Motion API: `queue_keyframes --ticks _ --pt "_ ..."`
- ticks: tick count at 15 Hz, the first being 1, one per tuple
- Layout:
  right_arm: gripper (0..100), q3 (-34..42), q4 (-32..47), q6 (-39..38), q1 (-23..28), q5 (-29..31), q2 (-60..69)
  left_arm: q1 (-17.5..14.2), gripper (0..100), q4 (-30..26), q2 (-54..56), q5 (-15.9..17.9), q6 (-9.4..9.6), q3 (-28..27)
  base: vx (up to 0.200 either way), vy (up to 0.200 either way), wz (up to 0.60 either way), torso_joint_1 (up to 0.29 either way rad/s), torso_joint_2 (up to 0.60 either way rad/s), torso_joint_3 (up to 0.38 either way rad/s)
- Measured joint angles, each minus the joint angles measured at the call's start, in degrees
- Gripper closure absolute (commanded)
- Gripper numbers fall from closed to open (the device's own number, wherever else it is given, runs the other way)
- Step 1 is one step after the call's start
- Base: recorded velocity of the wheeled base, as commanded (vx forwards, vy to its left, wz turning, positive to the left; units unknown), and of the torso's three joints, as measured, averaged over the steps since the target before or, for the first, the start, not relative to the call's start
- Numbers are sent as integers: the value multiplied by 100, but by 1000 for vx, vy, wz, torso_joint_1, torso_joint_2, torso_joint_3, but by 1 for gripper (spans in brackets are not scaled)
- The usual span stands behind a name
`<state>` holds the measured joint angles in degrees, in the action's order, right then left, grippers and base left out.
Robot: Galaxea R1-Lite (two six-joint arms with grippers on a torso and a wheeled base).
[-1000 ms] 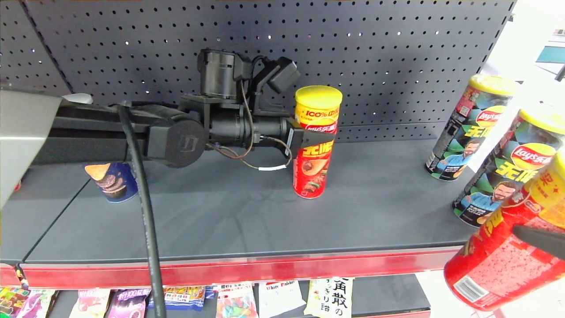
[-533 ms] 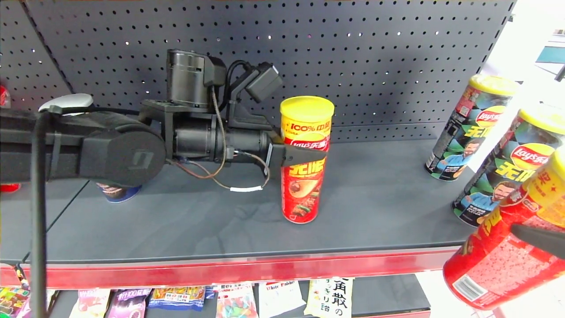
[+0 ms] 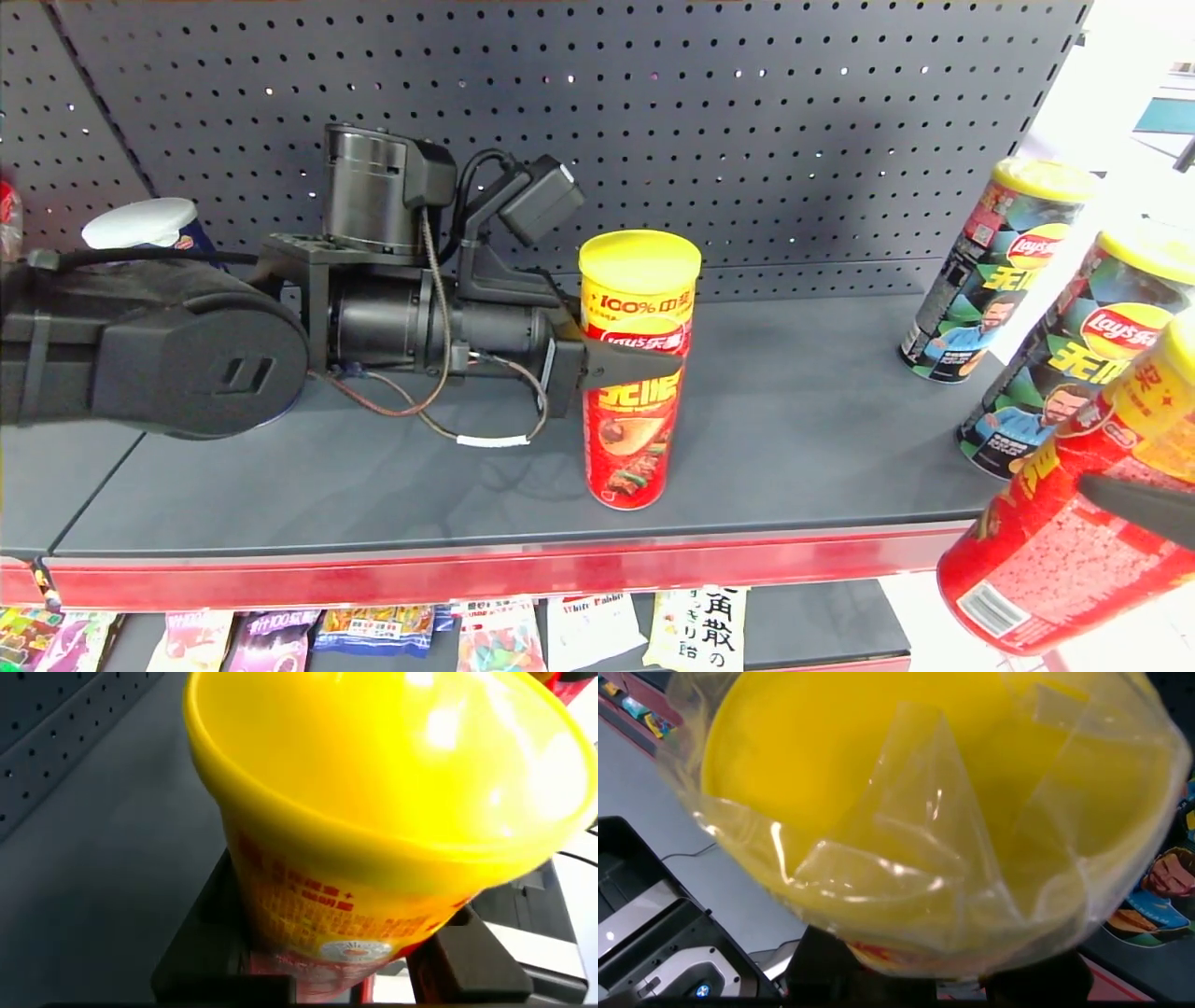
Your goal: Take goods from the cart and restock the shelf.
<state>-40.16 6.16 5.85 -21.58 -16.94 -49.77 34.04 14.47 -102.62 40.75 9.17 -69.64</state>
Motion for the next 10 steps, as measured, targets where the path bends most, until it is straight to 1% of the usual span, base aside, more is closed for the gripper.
queue_keyframes --ticks 3,6,10 --pt "100 2 0 0 -2 1 -2 9 100 2 149 18 -4 232 0 0 0 0 0 0" --pt "100 9 -2 2 -2 1 0 11 100 -30 235 44 -26 291 0 0 0 0 0 0" --pt "100 0 -4 2 -2 1 -4 46 100 -33 325 77 -9 385 0 0 0 0 0 0"
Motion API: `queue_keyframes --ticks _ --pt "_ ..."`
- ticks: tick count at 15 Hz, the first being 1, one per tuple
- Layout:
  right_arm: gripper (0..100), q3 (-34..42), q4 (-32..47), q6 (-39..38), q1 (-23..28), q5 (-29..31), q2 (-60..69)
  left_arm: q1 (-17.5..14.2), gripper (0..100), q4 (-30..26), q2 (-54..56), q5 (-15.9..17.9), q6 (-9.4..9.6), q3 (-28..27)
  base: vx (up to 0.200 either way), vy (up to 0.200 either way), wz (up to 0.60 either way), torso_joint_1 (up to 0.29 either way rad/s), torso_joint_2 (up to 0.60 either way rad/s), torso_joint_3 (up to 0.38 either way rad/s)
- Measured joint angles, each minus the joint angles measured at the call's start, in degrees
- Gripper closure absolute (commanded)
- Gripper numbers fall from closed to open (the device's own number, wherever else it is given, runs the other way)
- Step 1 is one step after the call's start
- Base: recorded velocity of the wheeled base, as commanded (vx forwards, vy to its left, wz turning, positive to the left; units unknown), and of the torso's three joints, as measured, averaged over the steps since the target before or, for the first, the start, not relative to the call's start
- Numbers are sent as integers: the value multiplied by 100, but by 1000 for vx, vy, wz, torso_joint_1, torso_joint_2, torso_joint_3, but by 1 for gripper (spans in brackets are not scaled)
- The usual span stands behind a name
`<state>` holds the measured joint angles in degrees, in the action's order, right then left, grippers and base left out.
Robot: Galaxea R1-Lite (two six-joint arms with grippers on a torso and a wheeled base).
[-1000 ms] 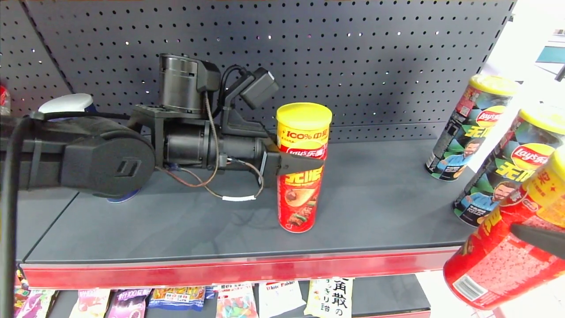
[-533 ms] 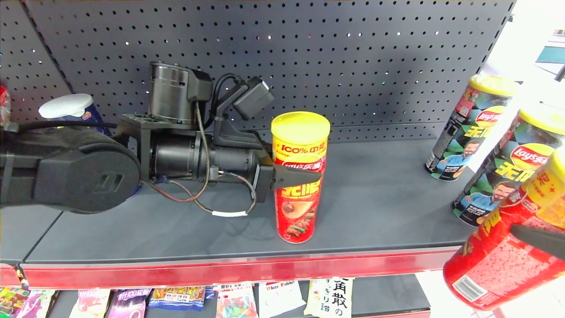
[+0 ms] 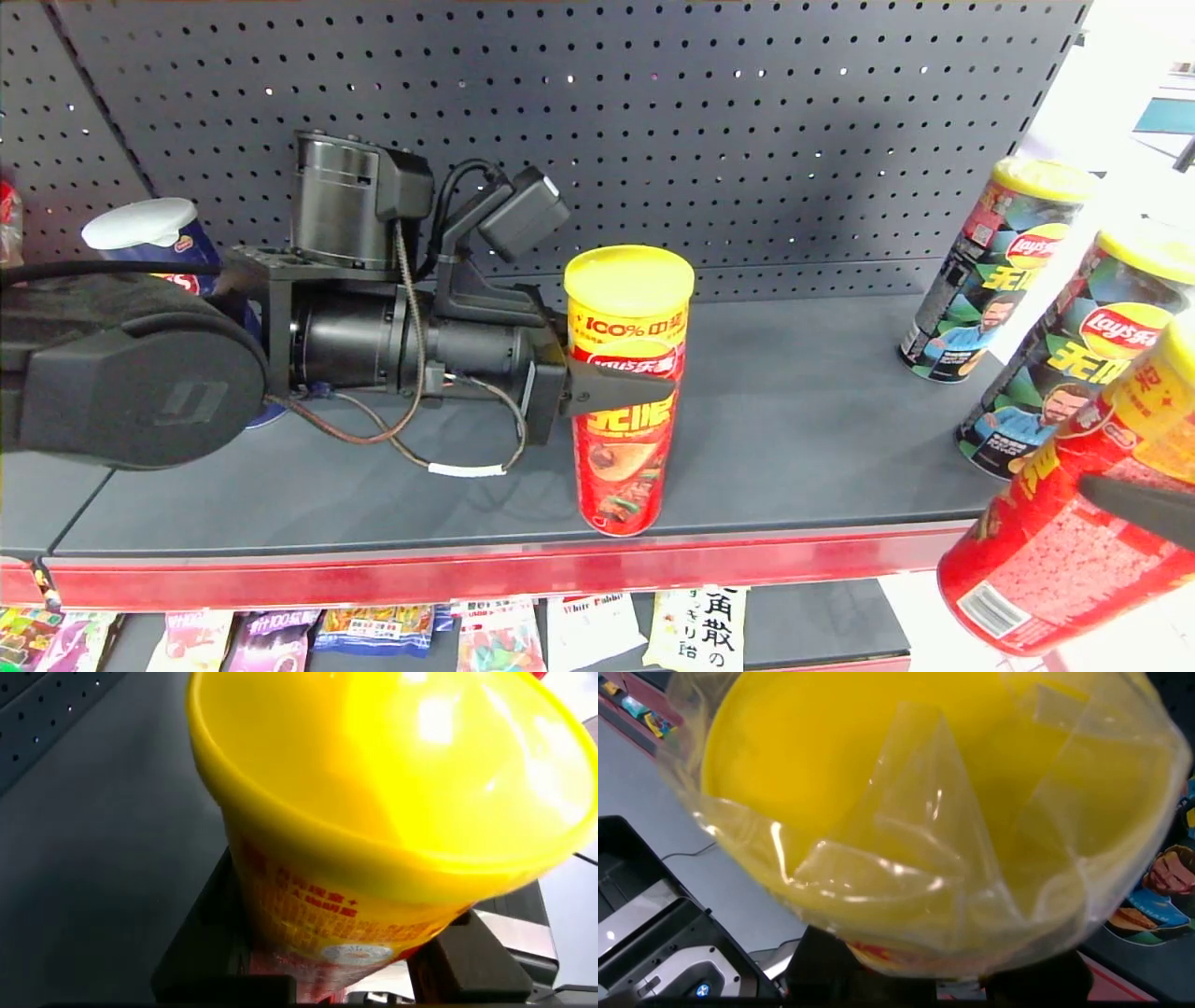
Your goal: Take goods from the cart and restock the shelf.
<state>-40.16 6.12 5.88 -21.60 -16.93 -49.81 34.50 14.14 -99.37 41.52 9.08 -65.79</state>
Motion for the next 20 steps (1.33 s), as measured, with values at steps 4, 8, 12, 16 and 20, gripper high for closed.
queue_keyframes --ticks 4,8,12,16,20 --pt "100 -9 4 0 0 -6 -5 30 100 39 99 0 17 223 0 0 0 0 0 0" --pt "100 -37 4 0 0 -9 -21 37 0 4 149 -6 17 352 0 0 0 0 0 0" --pt "100 -336 0 17 -22 -17 -319 23 0 140 151 -61 20 430 0 0 0 0 0 0" --pt "100 -998 -54 101 -50 -33 -989 6 0 460 295 -299 16 817 0 0 0 0 0 0" --pt "100 -1469 -738 140 -334 -9 -1802 -138 0 472 767 -386 -6 1497 0 0 0 0 0 0"
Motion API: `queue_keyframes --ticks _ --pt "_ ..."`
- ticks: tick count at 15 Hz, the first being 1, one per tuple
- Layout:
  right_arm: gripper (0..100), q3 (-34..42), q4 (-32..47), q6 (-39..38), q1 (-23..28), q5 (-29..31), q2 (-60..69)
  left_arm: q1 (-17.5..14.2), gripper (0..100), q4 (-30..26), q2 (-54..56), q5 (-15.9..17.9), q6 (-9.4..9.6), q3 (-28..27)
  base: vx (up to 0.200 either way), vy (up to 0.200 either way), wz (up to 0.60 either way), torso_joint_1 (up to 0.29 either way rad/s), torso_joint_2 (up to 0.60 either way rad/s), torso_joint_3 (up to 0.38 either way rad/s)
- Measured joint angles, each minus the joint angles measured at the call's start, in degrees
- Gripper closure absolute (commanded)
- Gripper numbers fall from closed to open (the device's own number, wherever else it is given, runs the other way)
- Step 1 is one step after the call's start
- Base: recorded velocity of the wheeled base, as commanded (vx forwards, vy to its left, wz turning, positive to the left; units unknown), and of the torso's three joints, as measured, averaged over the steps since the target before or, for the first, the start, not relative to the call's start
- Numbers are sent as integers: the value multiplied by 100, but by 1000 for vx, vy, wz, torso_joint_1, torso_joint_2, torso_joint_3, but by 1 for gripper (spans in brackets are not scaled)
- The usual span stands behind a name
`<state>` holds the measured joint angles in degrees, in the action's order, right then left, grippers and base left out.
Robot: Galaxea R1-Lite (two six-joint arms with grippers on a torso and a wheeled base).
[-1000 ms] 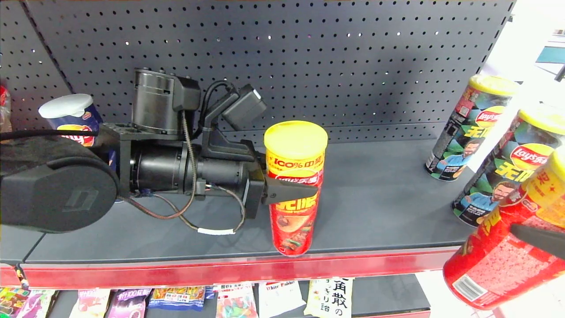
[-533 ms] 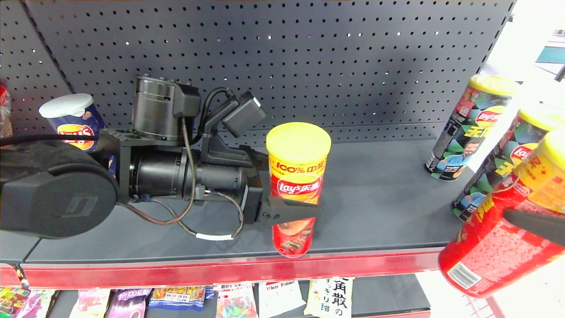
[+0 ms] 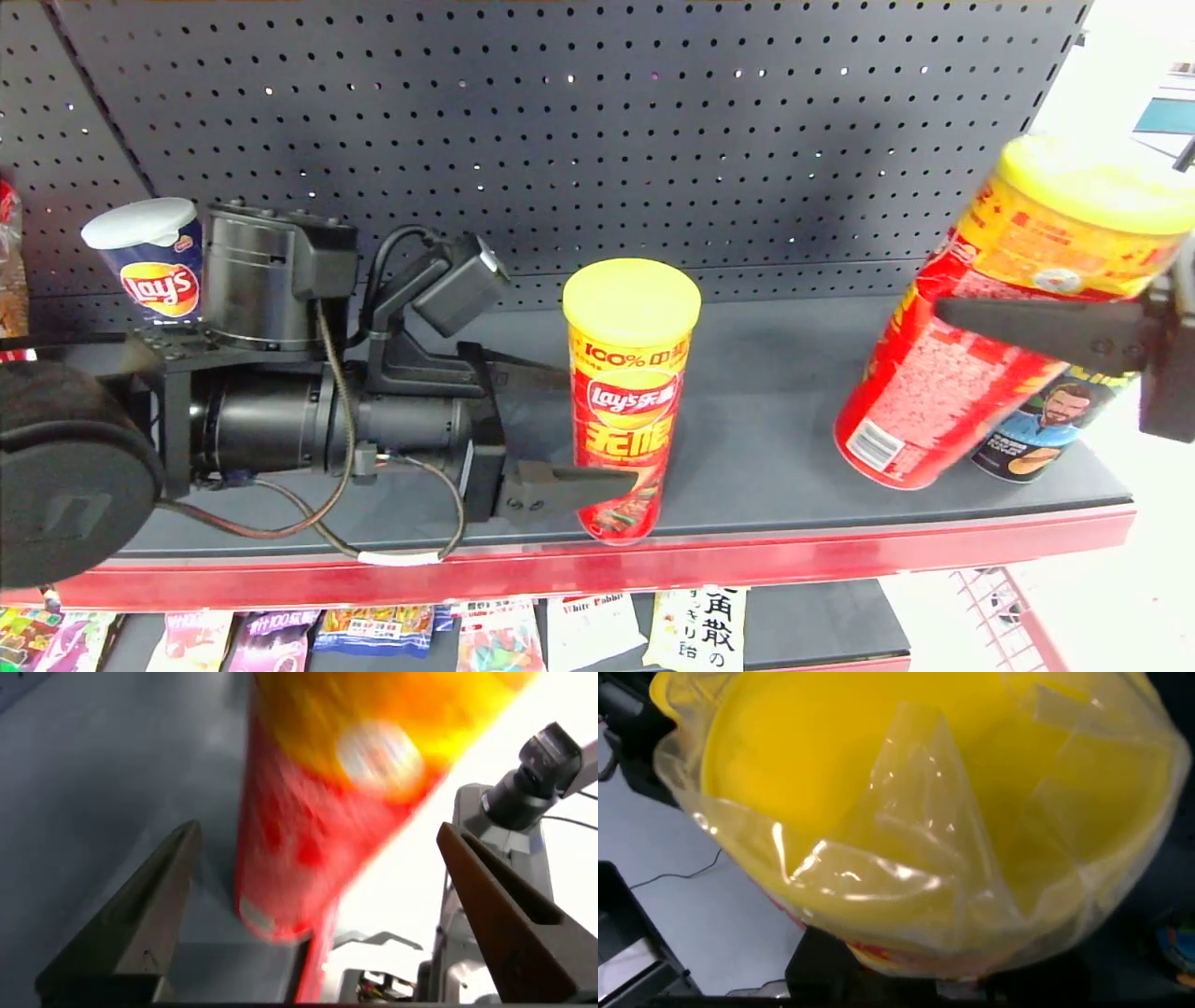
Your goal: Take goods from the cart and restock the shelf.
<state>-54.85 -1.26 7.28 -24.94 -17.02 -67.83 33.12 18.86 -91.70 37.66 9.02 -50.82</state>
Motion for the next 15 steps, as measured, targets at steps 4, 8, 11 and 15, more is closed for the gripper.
queue_keyframes --ticks 4,8,11,15 --pt "100 -461 -249 -6 -226 24 -783 -339 0 2 483 -11 -5 501 0 0 0 0 0 0" --pt "100 -1246 -486 -9 -408 11 -1803 -824 0 2 937 -41 -29 905 0 0 0 0 0 0" --pt "100 -1698 -686 -2 -468 -20 -2500 -1170 0 0 1119 -63 -40 973 0 0 0 0 0 0" --pt "100 -2120 -706 -11 -490 -27 -3145 -1590 0 -6 1270 -40 -55 1030 0 0 0 0 0 0"
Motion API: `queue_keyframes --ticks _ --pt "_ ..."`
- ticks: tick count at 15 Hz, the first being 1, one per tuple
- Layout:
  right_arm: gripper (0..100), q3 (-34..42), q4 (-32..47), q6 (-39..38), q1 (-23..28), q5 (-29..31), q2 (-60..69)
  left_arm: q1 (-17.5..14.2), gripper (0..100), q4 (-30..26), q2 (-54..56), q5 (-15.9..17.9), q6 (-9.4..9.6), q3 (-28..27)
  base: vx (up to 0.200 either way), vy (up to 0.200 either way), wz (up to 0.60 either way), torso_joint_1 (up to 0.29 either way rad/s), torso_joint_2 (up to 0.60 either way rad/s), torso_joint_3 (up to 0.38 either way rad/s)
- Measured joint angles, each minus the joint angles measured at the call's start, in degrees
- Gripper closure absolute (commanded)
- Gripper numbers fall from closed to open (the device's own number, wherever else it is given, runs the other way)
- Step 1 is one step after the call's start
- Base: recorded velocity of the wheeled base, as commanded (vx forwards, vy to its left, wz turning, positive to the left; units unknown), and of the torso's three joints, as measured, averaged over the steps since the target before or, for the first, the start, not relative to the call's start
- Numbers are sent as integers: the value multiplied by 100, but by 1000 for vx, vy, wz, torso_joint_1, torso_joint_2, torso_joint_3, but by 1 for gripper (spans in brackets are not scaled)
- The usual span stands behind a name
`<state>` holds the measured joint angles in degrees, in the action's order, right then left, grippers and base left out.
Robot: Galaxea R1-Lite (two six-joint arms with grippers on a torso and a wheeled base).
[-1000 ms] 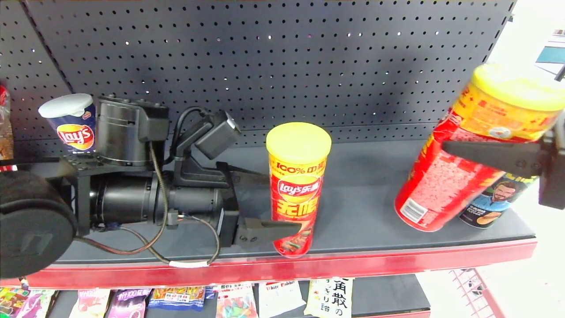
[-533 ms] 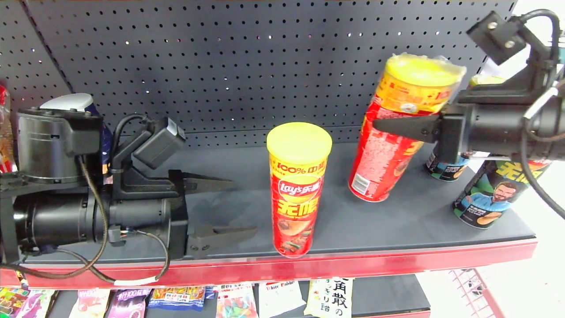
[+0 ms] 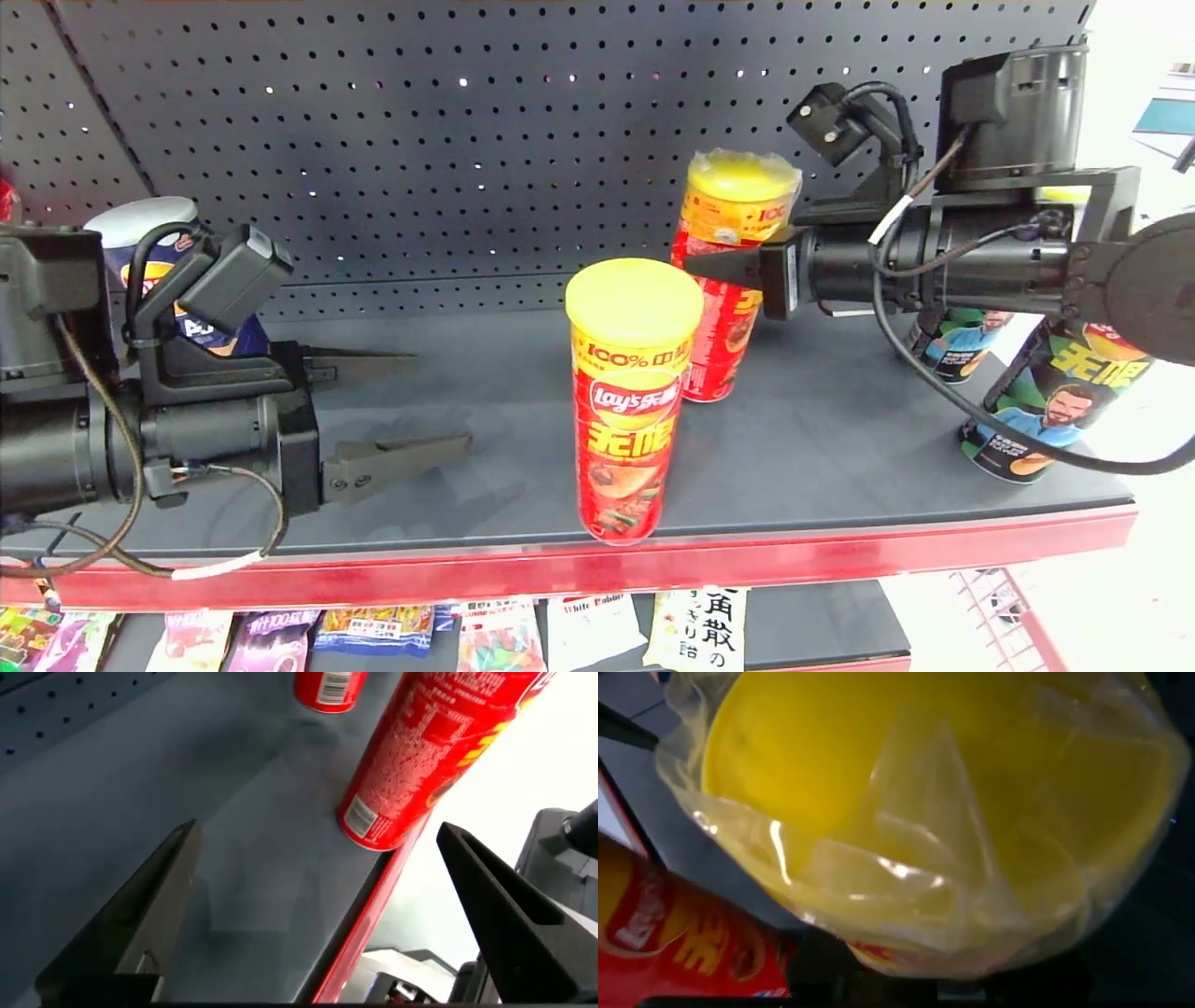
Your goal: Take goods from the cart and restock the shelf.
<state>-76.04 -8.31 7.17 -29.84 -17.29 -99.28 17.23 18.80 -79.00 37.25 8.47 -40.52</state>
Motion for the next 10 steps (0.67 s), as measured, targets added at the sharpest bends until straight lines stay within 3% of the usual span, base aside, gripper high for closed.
queue_keyframes --ticks 10 --pt "100 -819 0 -30 -336 -11 -877 -55 0 6 129 38 -2 229 0 0 0 0 0 0"
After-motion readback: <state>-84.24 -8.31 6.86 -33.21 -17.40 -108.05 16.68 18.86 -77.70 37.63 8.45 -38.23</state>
